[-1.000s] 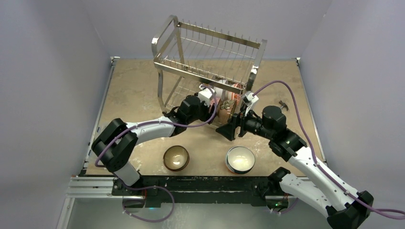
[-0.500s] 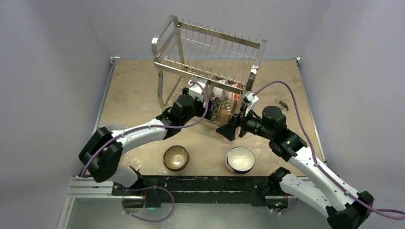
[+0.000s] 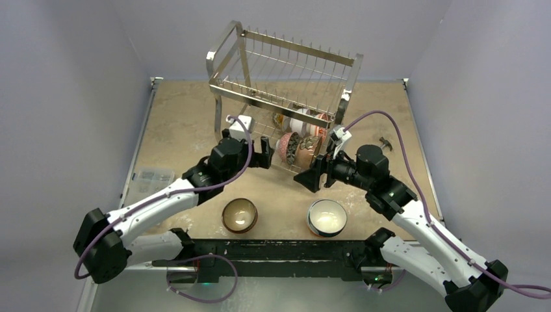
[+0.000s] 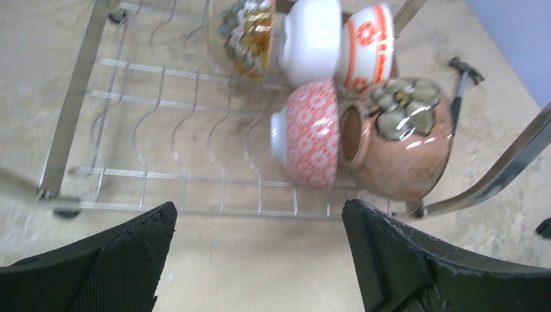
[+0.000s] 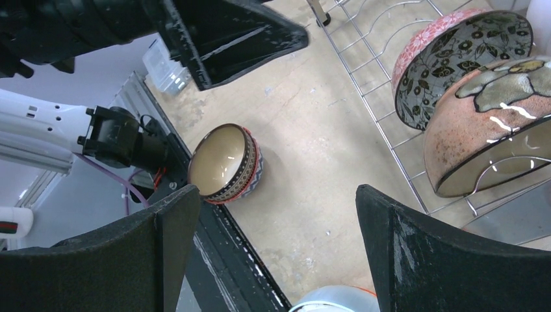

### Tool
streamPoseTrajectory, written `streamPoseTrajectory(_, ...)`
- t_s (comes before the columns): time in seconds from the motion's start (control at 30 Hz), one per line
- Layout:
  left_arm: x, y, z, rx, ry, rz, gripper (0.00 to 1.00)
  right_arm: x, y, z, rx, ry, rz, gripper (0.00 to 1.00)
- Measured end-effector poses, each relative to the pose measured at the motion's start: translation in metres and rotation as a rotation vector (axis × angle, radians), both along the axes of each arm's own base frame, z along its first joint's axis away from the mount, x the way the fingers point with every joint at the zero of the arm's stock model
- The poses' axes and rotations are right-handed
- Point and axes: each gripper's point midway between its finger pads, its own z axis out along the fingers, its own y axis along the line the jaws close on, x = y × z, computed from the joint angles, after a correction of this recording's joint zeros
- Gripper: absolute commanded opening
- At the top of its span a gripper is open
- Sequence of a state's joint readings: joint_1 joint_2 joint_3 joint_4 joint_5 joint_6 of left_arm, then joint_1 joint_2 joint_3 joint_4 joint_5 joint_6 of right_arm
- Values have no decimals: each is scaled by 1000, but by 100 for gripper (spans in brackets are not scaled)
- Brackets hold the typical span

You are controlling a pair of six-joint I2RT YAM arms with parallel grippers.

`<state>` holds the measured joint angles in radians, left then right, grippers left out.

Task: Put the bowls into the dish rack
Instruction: Move the bowl to the center of the board.

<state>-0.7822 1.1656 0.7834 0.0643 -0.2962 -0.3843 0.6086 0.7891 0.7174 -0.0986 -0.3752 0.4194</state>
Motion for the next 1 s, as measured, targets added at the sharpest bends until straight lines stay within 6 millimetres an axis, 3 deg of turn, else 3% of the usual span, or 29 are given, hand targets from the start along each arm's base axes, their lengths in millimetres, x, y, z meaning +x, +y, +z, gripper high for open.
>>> streamPoseTrajectory(0.2, -33, 42, -32, -6, 138, 116, 98, -1, 0, -6, -2, 14, 0, 91)
streamPoseTrajectory(0.3, -47, 59, -46, -37, 209, 190, 92, -1, 1, -8, -2, 20, 2, 91)
streamPoseTrajectory(0.47, -72, 74, -79, -44, 355, 249, 89, -1, 2, -10, 5, 19, 4, 91)
streamPoseTrajectory(0.8, -117, 57, -109, -90, 620, 164, 72, 0, 3, -13, 4, 28, 2, 92)
streamPoseTrajectory(1.0, -140, 40, -111, -82, 683, 76, 70, 0, 3, -16, 4, 37, 1, 91)
